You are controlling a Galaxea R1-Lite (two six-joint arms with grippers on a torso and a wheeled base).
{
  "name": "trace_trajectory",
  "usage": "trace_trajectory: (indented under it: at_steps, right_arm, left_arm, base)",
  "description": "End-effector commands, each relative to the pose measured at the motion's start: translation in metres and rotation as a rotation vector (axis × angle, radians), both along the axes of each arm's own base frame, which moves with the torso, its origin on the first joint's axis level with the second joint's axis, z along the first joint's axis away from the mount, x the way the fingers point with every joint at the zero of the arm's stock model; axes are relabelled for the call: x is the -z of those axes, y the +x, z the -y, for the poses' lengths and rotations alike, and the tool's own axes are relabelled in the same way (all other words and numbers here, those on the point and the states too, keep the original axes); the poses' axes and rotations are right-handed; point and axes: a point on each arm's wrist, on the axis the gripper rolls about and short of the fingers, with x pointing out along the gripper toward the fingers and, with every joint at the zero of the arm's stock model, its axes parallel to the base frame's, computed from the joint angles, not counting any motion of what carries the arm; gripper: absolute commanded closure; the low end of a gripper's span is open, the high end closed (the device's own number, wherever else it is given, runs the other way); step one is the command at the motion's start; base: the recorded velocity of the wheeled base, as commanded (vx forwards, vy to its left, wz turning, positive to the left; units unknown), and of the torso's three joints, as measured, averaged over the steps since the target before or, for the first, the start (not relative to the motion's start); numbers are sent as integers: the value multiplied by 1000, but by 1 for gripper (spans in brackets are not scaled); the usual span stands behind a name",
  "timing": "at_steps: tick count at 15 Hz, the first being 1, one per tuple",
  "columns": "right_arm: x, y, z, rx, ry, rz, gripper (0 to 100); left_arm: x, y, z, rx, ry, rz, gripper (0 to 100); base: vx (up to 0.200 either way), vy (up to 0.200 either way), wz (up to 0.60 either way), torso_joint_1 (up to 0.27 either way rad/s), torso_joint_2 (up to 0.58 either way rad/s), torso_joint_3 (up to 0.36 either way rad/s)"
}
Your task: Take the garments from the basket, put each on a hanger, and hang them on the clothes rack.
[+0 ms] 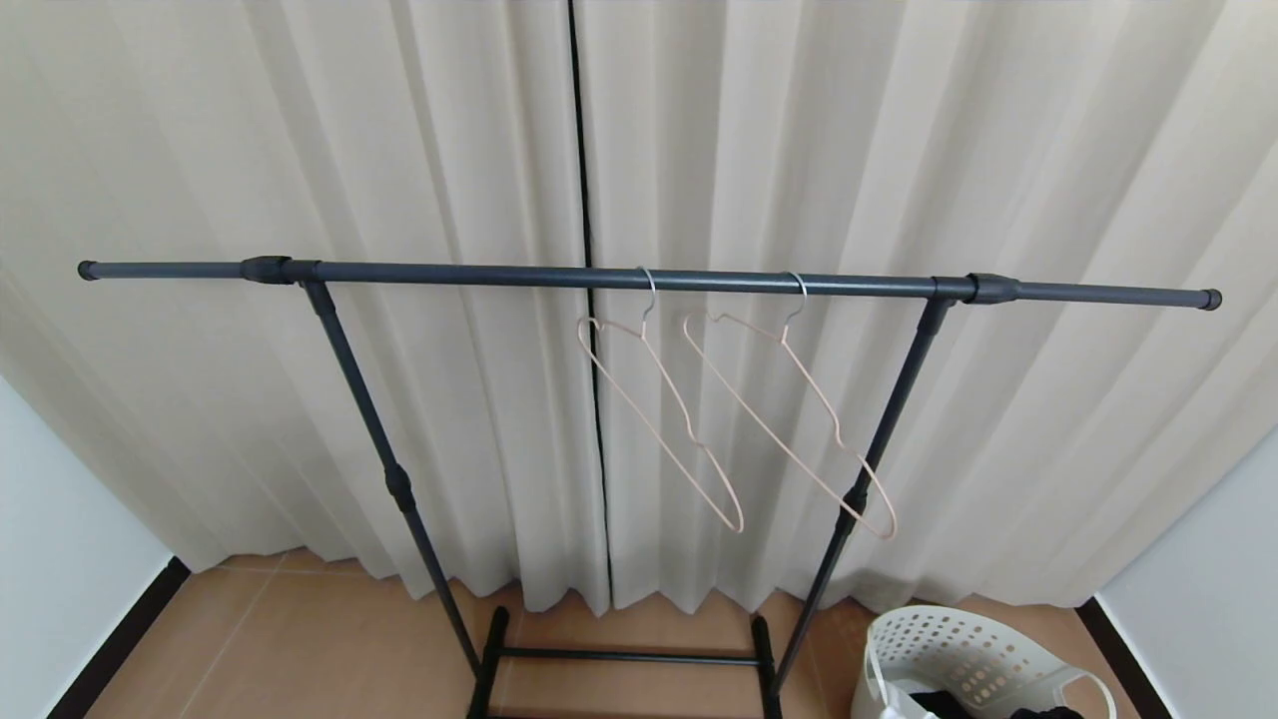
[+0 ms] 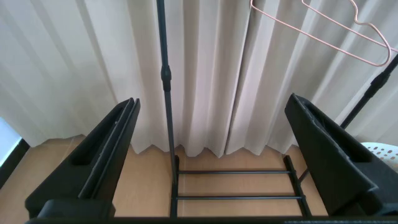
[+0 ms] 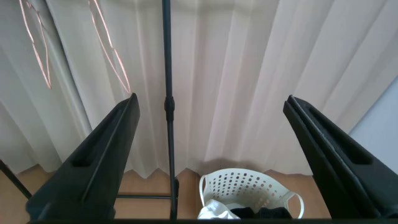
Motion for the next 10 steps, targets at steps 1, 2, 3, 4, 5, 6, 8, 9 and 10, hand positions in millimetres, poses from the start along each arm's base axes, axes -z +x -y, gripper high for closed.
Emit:
trace_trajectory:
  at_steps: [1,2,3,4,5,6,8,9,10]
  right_arm:
    - [0,0,0,1,-2,-1,0]
    - [0,0,0,1,-2,-1,0]
    - [0,0,0,1,0,0,0]
    - [0,0,0,-2,4,0,0]
    - [0,0,0,-2,3,0,0]
    - [0,0,0,-2,4,0,0]
    - [0,0,0,-3,2,0,0]
    - [0,0,0,-3,2,0,0]
    - [0,0,0,-4,4,0,0]
  left_arm:
    - [0,0,0,0,0,-2,0]
    - [0,0,0,0,0,-2,0]
    - [0,0,0,0,0,-2,0]
    - [0,0,0,0,0,0,0]
    - [0,0,0,0,0,0,0]
    - [0,0,0,0,5,-2,0]
    - [0,0,0,2,5,0,0]
    - [0,0,0,2,6,0,0]
    - [0,0,0,2,6,-2,0]
  base:
    - [0,0,0,0,0,0]
    - [0,0,0,0,0,0]
    - [0,0,0,0,0,0]
    - [0,0,0,0,0,0]
    - [0,0,0,0,0,0]
    - [0,0,0,0,0,0]
    - [0,0,0,0,0,0]
    - [0,0,0,0,0,0]
    - [0,0,0,0,0,0]
